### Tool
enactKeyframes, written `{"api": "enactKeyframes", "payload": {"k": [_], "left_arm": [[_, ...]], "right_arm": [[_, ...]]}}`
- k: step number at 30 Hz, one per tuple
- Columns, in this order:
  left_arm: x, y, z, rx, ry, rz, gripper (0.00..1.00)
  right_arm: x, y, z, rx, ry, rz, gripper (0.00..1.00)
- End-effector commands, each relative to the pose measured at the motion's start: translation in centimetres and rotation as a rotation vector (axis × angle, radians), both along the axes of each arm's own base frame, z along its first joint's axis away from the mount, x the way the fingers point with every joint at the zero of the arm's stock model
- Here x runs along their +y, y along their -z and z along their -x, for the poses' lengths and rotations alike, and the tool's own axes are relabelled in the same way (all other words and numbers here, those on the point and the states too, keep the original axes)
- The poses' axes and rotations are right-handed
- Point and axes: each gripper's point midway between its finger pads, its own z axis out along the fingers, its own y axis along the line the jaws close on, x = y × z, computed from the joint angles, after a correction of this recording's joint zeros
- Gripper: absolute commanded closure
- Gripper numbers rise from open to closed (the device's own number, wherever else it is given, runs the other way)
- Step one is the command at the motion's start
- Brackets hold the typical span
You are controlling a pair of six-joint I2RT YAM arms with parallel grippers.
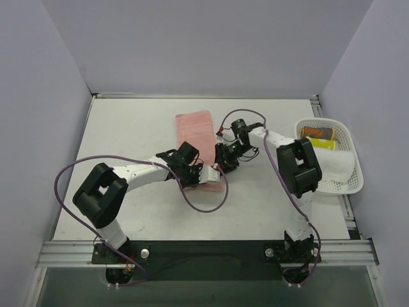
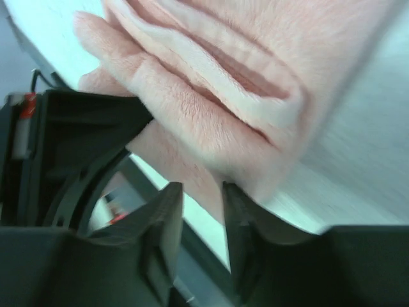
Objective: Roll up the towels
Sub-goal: Roll the towel
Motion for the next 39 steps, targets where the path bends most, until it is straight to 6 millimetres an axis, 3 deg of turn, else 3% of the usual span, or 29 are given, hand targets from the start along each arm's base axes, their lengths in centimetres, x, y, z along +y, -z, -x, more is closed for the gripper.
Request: {"api": "enactKeyframes", "payload": {"k": [1,3,7,8,9,11,12,13,14,15,16,17,18,19,21,23,24,27,30,34,39], "left_arm": [[1.2,0.7,5.4,0.367,0.001,-0.012,1.0],[2.1,1.0,6.2,0.469,-0.012,-0.043,1.0],[1.8,-0.1,5.7,0.617,-0.051,-0.01,1.0],[2.1,0.3,6.2,0.68,-0.075,-0.026,1.0],[2.4,0.3,5.8,0.706,-0.101,-0.017,1.0],[2.3,0.3,5.4,0.769,-0.134,-0.007,1.0],[2.4,0.2,5.3,0.785,-0.142,-0.006,1.0],[2.7,0.9,5.0,0.812,-0.161,-0.015,1.0],[2.7,0.8,4.7,0.822,-0.168,-0.017,1.0],[2.7,1.0,4.6,0.832,-0.171,-0.019,1.0],[3.1,1.2,4.2,0.837,-0.176,-0.018,1.0],[3.3,1.7,4.4,0.871,-0.185,-0.033,1.0],[3.1,1.6,3.9,0.875,-0.183,-0.023,1.0],[3.3,2.1,3.7,0.896,-0.186,-0.027,1.0],[3.2,2.0,3.4,0.92,-0.185,-0.032,1.0],[3.5,2.6,3.7,0.973,-0.191,-0.047,1.0],[3.4,2.6,3.6,0.986,-0.191,-0.045,1.0],[3.6,3.4,3.8,1.04,-0.2,-0.063,1.0],[3.7,3.9,3.9,1.087,-0.216,-0.069,1.0],[4.0,4.8,4.3,1.156,-0.231,-0.082,1.0],[4.3,5.0,4.6,1.198,-0.22,-0.109,1.0]], "right_arm": [[-4.3,-6.1,-5.2,-0.391,0.0,0.076,0.65],[-7.0,-7.5,-7.2,-0.491,0.035,0.124,0.64],[-10.4,-13.0,-9.4,-0.754,0.03,0.168,0.46],[-10.9,-14.1,-9.5,-0.794,0.036,0.178,0.38],[-11.3,-16.4,-9.3,-0.875,0.049,0.183,0.34],[-11.6,-18.2,-8.5,-0.947,0.056,0.174,0.16],[-11.7,-21.4,-7.9,-1.056,0.078,0.146,0.09],[-11.3,-21.7,-6.9,-1.082,0.07,0.104,0.0],[-10.7,-24.2,-7.4,-1.187,0.118,0.05,0.0],[-10.7,-27.4,-6.5,-1.296,0.158,0.002,0.0],[-10.4,-28.4,-6.3,-1.346,0.194,-0.027,0.0],[-10.1,-27.6,-6.0,-1.345,0.235,-0.041,0.0],[-10.4,-30.7,-6.0,-1.488,0.285,-0.063,0.0],[-10.3,-31.1,-5.6,-1.514,0.293,-0.069,0.0],[-8.4,-30.4,-3.4,-1.582,0.045,-0.1,0.0],[-6.0,-27.9,-0.6,-1.567,-0.233,-0.022,0.0],[-6.3,-25.2,1.0,-1.518,-0.386,0.06,0.0],[-5.8,-21.0,4.8,-1.474,-0.585,0.09,0.0],[-4.3,-18.4,7.7,-1.456,-0.748,0.082,0.01],[-1.9,-14.3,9.7,-1.371,-0.889,0.059,0.09],[2.2,-10.3,9.3,-1.362,-0.983,0.048,0.16]]}}
